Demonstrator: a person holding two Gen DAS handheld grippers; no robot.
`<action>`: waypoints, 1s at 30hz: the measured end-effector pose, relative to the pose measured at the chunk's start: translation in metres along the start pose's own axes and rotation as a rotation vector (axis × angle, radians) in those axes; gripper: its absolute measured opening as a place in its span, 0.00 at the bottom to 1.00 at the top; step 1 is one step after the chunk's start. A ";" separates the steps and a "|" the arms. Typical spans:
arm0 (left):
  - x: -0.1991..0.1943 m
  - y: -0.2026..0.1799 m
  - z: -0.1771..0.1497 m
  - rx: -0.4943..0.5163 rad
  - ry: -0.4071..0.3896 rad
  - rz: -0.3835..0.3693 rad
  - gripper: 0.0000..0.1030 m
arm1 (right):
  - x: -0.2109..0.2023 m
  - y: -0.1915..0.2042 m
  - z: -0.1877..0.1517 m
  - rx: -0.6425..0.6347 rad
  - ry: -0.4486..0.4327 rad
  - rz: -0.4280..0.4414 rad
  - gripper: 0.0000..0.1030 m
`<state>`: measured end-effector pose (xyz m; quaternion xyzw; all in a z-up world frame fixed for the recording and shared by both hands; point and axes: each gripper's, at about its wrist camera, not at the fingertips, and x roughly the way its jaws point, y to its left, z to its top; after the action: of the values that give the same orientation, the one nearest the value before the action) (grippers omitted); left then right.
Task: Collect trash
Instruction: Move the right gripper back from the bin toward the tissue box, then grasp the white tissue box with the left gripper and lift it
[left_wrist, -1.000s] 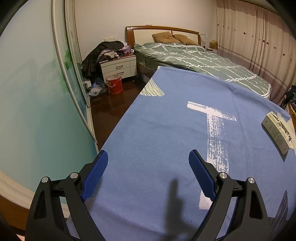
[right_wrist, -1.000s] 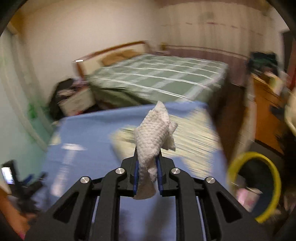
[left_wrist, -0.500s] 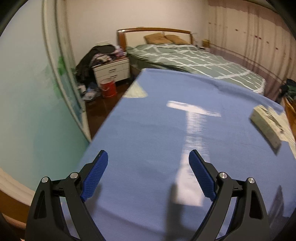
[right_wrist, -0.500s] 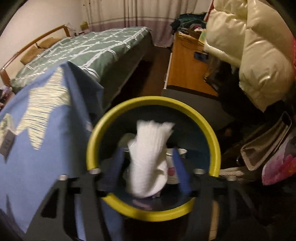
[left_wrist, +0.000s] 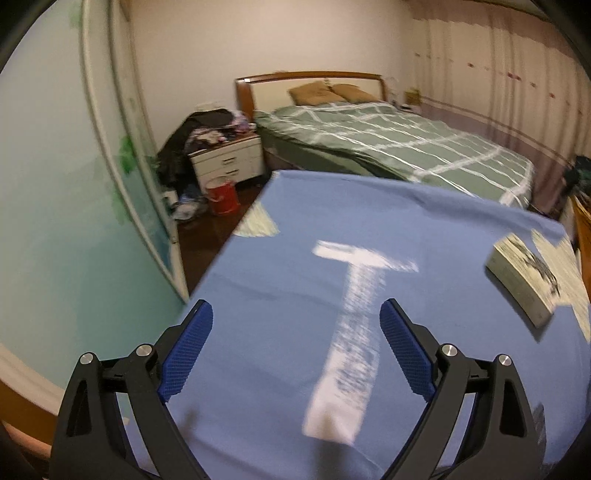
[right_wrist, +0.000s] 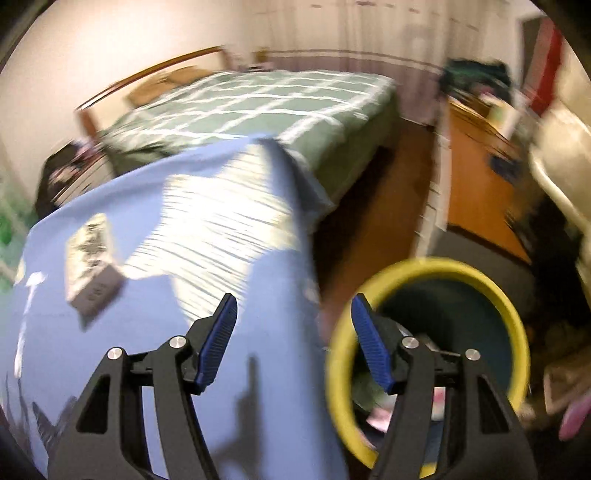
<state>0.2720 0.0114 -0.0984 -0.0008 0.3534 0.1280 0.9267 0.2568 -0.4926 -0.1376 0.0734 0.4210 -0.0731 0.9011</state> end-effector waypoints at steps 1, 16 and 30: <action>0.000 0.004 0.003 -0.010 -0.003 0.007 0.88 | 0.006 0.012 0.007 -0.040 -0.003 0.015 0.59; 0.008 0.004 0.004 -0.012 0.007 -0.014 0.88 | 0.046 0.124 0.031 -0.298 0.011 0.060 0.59; 0.005 -0.029 0.014 0.088 0.012 -0.121 0.89 | 0.003 0.111 -0.002 -0.134 0.030 0.136 0.64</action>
<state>0.2912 -0.0147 -0.0940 0.0179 0.3635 0.0558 0.9297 0.2790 -0.3837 -0.1334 0.0422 0.4322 0.0177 0.9006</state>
